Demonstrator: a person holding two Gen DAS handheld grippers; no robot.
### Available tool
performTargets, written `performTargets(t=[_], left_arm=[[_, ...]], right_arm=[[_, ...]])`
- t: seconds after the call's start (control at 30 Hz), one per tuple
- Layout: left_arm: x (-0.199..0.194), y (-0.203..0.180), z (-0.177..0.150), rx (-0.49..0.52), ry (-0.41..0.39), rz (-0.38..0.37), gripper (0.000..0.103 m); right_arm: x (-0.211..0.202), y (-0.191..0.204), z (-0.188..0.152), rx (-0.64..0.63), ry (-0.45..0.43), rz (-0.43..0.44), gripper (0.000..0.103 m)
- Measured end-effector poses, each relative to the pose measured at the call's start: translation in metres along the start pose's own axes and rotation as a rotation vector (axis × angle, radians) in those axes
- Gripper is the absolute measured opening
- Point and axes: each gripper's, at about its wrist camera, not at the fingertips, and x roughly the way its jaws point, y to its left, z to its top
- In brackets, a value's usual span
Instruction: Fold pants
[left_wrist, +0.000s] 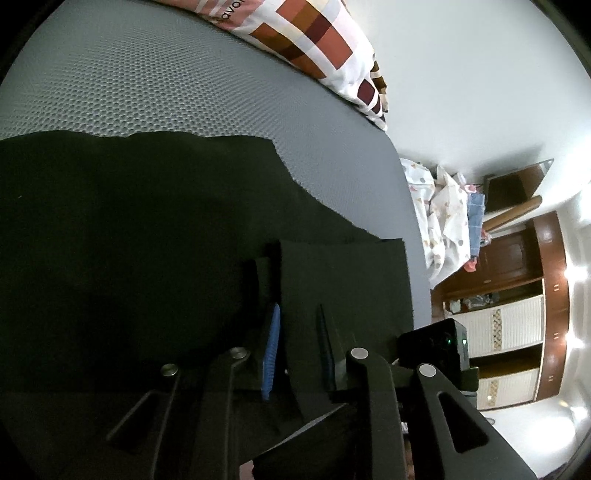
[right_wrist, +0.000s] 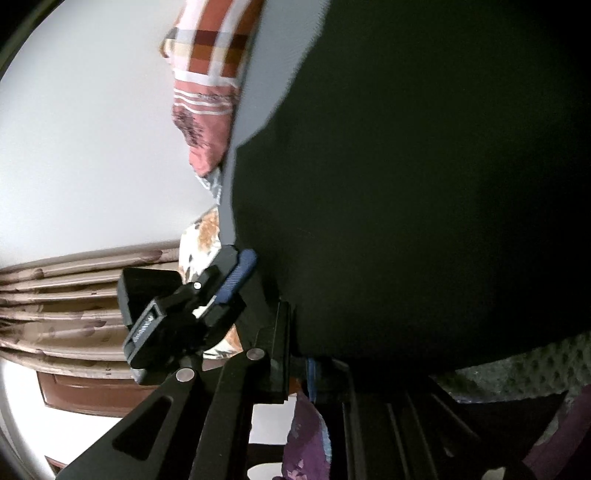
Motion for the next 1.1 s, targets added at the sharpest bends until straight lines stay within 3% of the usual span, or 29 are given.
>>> performTargets(t=[0.13, 0.43, 0.53, 0.57, 0.7, 0.77, 0.83, 0.97, 1.1], left_arm=[[-0.001, 0.001, -0.003, -0.002, 0.003, 0.004, 0.023], [0.018, -0.026, -0.013, 0.140, 0.029, 0.017, 0.023], [0.033, -0.013, -0.017, 0.103, 0.072, 0.033, 0.023], [0.036, -0.005, -0.019, 0.074, 0.076, 0.007, 0.023], [0.035, -0.001, -0.019, 0.070, 0.061, -0.013, 0.023], [0.035, -0.003, -0.021, 0.095, 0.050, -0.007, 0.023], [0.035, -0.003, -0.024, 0.126, 0.048, -0.002, 0.023], [0.035, 0.000, -0.021, 0.131, 0.047, -0.036, 0.023], [0.036, 0.002, -0.020, 0.115, 0.046, -0.052, 0.023]], right_arm=[[0.007, -0.003, -0.004, 0.003, 0.037, -0.028, 0.009], [0.022, 0.008, -0.002, -0.032, 0.068, -0.007, 0.009], [0.029, 0.005, 0.002, -0.031, 0.086, -0.015, 0.008], [0.030, 0.004, 0.004, -0.022, 0.088, -0.007, 0.008], [0.034, 0.004, 0.007, -0.015, 0.111, 0.001, 0.009], [0.030, 0.003, 0.007, 0.005, 0.151, 0.047, 0.020], [0.019, 0.007, 0.003, -0.013, 0.175, 0.084, 0.046], [-0.039, 0.022, -0.006, -0.185, 0.095, -0.003, 0.051], [-0.107, 0.026, 0.006, -0.240, -0.101, -0.024, 0.051]])
